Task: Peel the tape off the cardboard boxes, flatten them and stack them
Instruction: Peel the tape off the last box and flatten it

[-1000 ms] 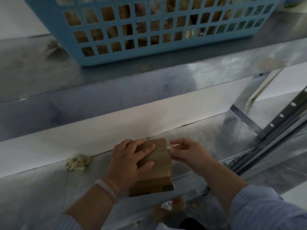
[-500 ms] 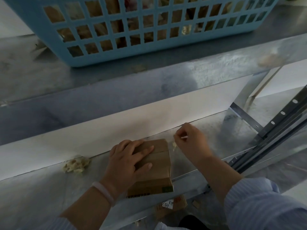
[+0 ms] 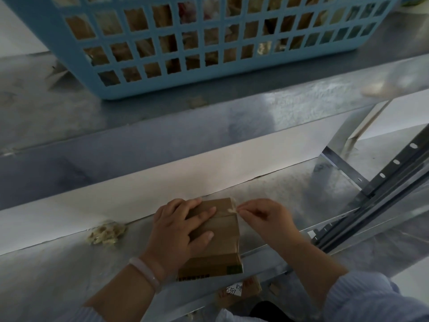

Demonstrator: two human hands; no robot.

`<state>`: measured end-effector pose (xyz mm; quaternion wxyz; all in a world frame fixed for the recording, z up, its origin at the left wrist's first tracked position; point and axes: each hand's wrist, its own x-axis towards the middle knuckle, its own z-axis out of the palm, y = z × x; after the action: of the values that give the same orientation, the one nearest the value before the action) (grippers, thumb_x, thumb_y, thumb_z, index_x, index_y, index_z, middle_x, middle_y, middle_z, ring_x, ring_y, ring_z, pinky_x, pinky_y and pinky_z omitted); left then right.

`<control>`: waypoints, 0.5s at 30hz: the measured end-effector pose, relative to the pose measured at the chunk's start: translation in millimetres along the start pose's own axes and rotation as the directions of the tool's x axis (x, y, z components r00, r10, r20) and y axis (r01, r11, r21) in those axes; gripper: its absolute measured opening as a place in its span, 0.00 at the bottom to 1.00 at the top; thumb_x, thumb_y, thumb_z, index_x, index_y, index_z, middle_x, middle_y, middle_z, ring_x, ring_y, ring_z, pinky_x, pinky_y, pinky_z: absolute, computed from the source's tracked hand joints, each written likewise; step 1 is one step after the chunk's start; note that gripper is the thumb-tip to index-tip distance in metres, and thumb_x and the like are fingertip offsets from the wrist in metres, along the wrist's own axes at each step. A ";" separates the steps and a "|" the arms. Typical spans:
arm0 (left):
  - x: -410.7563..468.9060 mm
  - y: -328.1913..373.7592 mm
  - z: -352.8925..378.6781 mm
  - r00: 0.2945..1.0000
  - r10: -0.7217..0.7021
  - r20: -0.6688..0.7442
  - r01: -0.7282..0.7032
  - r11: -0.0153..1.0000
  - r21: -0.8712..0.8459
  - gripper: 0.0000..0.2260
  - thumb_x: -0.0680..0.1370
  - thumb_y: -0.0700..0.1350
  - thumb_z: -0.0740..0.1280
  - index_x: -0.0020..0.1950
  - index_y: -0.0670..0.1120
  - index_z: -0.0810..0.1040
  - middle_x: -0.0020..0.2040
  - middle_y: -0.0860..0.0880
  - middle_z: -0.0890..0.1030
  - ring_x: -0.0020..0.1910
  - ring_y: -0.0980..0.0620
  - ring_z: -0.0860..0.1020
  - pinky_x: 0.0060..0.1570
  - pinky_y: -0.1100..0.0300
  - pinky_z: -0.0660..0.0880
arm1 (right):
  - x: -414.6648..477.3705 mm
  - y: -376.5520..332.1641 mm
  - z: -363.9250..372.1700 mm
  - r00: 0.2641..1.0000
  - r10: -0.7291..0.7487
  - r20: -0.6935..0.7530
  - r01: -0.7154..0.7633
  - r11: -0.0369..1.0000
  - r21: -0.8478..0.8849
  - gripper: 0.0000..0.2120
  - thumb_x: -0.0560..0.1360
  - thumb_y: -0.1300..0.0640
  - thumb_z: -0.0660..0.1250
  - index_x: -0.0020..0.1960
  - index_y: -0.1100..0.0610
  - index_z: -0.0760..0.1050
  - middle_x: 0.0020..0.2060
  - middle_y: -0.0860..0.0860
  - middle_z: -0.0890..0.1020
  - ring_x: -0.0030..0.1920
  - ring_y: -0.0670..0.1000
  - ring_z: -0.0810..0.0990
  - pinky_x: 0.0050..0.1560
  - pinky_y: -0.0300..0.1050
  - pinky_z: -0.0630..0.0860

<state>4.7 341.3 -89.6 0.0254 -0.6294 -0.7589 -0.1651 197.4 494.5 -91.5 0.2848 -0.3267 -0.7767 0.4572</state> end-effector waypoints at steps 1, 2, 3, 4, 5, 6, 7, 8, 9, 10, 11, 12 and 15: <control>0.0 0.0 -0.1 1.000 0.000 0.000 0.000 1.000 0.002 0.22 0.77 0.65 0.55 0.68 0.63 0.73 0.67 0.56 0.72 0.63 0.49 0.68 0.59 0.52 0.63 | 0.7 -3.0 1.2 0.992 0.120 0.046 -0.125 0.986 0.114 0.05 0.70 0.62 0.76 0.44 0.53 0.84 0.39 0.45 0.85 0.41 0.44 0.83 0.44 0.36 0.80; -0.1 0.3 -0.4 1.000 0.001 0.001 -0.001 1.000 0.005 0.22 0.77 0.66 0.54 0.68 0.63 0.72 0.67 0.56 0.72 0.63 0.49 0.67 0.59 0.52 0.62 | 1.9 -6.5 1.6 0.974 0.210 0.089 -0.224 0.953 0.206 0.06 0.69 0.62 0.77 0.43 0.54 0.83 0.39 0.47 0.86 0.42 0.46 0.84 0.45 0.37 0.80; 0.1 0.3 -0.7 1.000 0.004 0.002 -0.004 1.000 0.008 0.22 0.77 0.66 0.53 0.68 0.63 0.72 0.67 0.56 0.72 0.63 0.49 0.67 0.59 0.52 0.62 | 3.5 -8.7 1.2 0.962 0.250 0.112 -0.271 0.929 0.251 0.09 0.67 0.62 0.78 0.45 0.53 0.83 0.39 0.48 0.86 0.43 0.47 0.84 0.45 0.37 0.80; 0.3 0.4 -0.7 1.000 0.007 0.001 -0.007 1.000 0.009 0.22 0.77 0.66 0.53 0.68 0.63 0.72 0.66 0.56 0.72 0.62 0.49 0.67 0.58 0.52 0.62 | 4.7 -10.8 0.6 0.959 0.254 0.128 -0.279 0.926 0.255 0.11 0.67 0.61 0.79 0.47 0.52 0.82 0.39 0.48 0.85 0.42 0.46 0.84 0.45 0.37 0.80; 0.5 0.5 -0.6 1.000 0.007 0.002 -0.007 1.000 0.008 0.22 0.78 0.66 0.52 0.68 0.63 0.72 0.66 0.56 0.73 0.62 0.49 0.67 0.58 0.52 0.63 | 5.7 -10.7 0.2 0.960 0.241 0.142 -0.269 0.936 0.228 0.13 0.67 0.61 0.79 0.48 0.50 0.82 0.39 0.47 0.85 0.41 0.44 0.83 0.45 0.35 0.79; 0.7 0.7 -0.8 1.000 0.005 0.003 -0.005 1.000 0.006 0.22 0.78 0.66 0.52 0.68 0.63 0.72 0.66 0.56 0.73 0.62 0.49 0.68 0.59 0.51 0.63 | 6.6 -11.7 -0.3 0.963 0.223 0.154 -0.248 0.953 0.174 0.13 0.68 0.60 0.78 0.50 0.49 0.82 0.37 0.46 0.84 0.39 0.41 0.82 0.44 0.33 0.78; 0.9 0.6 -0.9 1.000 0.003 0.006 -0.003 1.000 0.003 0.22 0.78 0.66 0.52 0.68 0.63 0.72 0.67 0.56 0.73 0.62 0.49 0.68 0.59 0.51 0.63 | 7.5 -12.0 -0.6 0.965 0.211 0.157 -0.230 0.967 0.112 0.13 0.68 0.59 0.78 0.50 0.48 0.81 0.37 0.45 0.84 0.37 0.38 0.80 0.43 0.31 0.76; 0.8 0.7 -1.0 1.000 0.001 0.010 -0.001 1.000 0.000 0.22 0.78 0.66 0.52 0.68 0.63 0.72 0.67 0.56 0.72 0.63 0.49 0.67 0.59 0.51 0.64 | 8.8 -12.4 -1.0 0.966 0.209 0.152 -0.220 0.973 0.063 0.12 0.69 0.58 0.77 0.50 0.47 0.82 0.36 0.44 0.83 0.36 0.37 0.79 0.41 0.30 0.75; 0.5 0.6 -1.0 1.000 0.000 0.015 0.000 1.000 -0.002 0.22 0.78 0.66 0.52 0.68 0.63 0.71 0.67 0.56 0.72 0.63 0.50 0.67 0.59 0.51 0.64 | 10.3 -11.7 -2.4 0.968 0.208 0.139 -0.214 0.976 0.032 0.11 0.70 0.58 0.77 0.49 0.46 0.81 0.36 0.43 0.83 0.36 0.37 0.79 0.41 0.30 0.75; 0.2 0.5 -1.1 1.000 -0.001 0.019 0.001 1.000 -0.003 0.22 0.78 0.67 0.52 0.68 0.63 0.71 0.67 0.56 0.72 0.63 0.50 0.67 0.60 0.51 0.64 | 12.2 -11.7 -4.7 0.971 0.207 0.120 -0.211 0.977 0.019 0.10 0.70 0.57 0.76 0.47 0.45 0.81 0.36 0.44 0.83 0.36 0.37 0.79 0.41 0.31 0.75; 0.0 0.4 -1.4 1.000 -0.001 0.023 0.001 1.000 -0.005 0.22 0.78 0.67 0.52 0.69 0.64 0.71 0.67 0.57 0.71 0.63 0.50 0.67 0.60 0.51 0.63 | 14.9 -10.8 -7.9 0.974 0.204 0.100 -0.206 0.979 0.001 0.09 0.71 0.57 0.75 0.46 0.44 0.81 0.37 0.44 0.83 0.37 0.38 0.79 0.42 0.32 0.75; -0.1 0.4 -1.9 1.000 -0.001 0.026 0.001 1.000 -0.006 0.23 0.78 0.67 0.51 0.69 0.64 0.71 0.67 0.57 0.71 0.64 0.51 0.66 0.60 0.52 0.62 | 18.5 -11.1 -11.2 0.977 0.194 0.090 -0.191 0.981 -0.039 0.08 0.72 0.57 0.74 0.45 0.43 0.81 0.37 0.43 0.83 0.38 0.38 0.80 0.42 0.31 0.75; -0.1 0.3 -2.6 1.000 0.006 0.024 -0.006 1.000 -0.009 0.23 0.78 0.67 0.51 0.69 0.63 0.71 0.67 0.57 0.71 0.63 0.51 0.67 0.61 0.52 0.61 | 29.1 -13.4 -15.2 0.989 0.125 0.077 -0.102 0.961 -0.256 0.05 0.75 0.56 0.71 0.44 0.45 0.80 0.40 0.40 0.81 0.39 0.38 0.78 0.40 0.26 0.72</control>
<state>4.6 340.5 -87.0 0.0139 -0.6336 -0.7567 -0.1606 187.1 519.8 -68.9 0.1784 -0.3827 -0.8206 0.3851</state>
